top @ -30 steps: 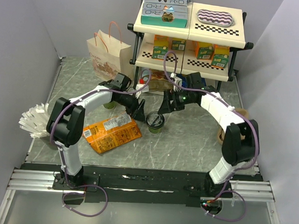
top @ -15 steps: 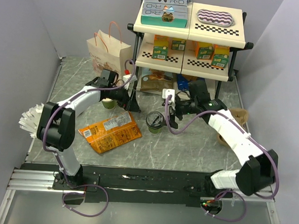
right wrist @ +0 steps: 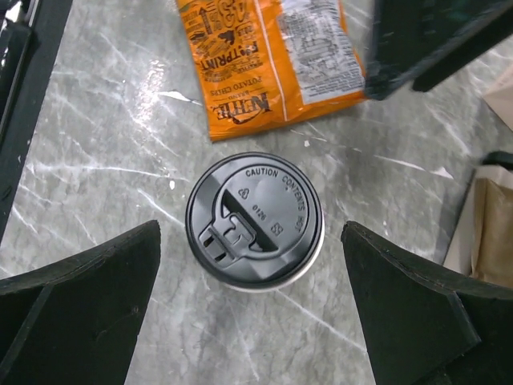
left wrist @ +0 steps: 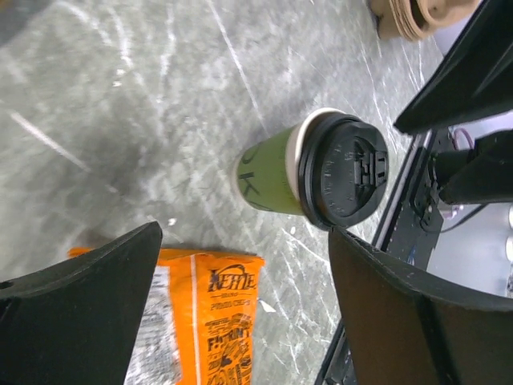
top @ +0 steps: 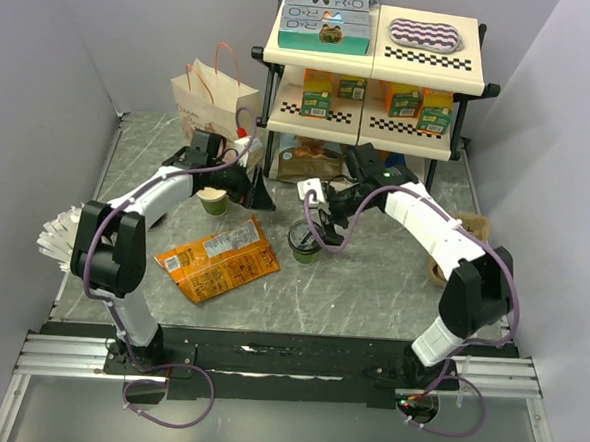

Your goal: Pack the takeout coffee

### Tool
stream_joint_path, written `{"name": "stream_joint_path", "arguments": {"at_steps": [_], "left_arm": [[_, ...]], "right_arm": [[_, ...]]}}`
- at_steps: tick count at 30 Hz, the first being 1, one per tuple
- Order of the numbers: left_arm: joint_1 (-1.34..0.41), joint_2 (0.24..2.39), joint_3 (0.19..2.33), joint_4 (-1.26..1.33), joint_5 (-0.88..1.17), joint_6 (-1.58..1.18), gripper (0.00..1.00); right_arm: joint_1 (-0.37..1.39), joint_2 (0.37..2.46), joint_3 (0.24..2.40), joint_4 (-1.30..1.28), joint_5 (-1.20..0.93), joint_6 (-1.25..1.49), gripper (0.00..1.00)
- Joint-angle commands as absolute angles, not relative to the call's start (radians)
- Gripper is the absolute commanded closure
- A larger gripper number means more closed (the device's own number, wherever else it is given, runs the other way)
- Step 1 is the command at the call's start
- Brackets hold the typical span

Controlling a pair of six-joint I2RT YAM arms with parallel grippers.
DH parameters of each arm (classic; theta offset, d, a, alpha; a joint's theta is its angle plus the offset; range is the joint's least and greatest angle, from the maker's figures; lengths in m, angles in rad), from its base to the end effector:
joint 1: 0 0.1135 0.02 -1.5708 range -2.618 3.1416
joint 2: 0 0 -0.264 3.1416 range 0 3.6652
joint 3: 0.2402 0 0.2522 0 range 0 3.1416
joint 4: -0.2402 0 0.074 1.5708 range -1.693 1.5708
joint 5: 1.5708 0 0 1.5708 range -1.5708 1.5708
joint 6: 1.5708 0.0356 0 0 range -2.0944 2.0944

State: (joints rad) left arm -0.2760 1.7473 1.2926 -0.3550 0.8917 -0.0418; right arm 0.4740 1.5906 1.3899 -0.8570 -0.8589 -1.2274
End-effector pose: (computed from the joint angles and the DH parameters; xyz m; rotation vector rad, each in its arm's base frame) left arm 0.3573 -0.1300 0.2499 0.6933 2.1944 -1.2098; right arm 0.2768 0.1723 0.3027 -1.8815 1.2887 0.7457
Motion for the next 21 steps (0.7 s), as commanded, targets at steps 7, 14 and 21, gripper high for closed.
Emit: {"name": "stream_joint_path", "arguments": {"at_steps": [7,14,21], "left_arm": [[-0.225,1.713,1.295,-0.318,0.907,-0.066,0.09],[-0.224,1.712,1.289,-0.310,0.908,-0.074,0.09],[-0.225,1.723,1.292,-0.308,0.914,-0.077,0.09]], "right_arm": [[0.518,1.697,1.508,-1.014,-0.862,-1.381,0.00],[0.529,1.729,1.522,-0.976,-0.818,-1.344,0.00],[0.541,1.744,1.522,-0.951,-0.796,-1.316,0.00]]}}
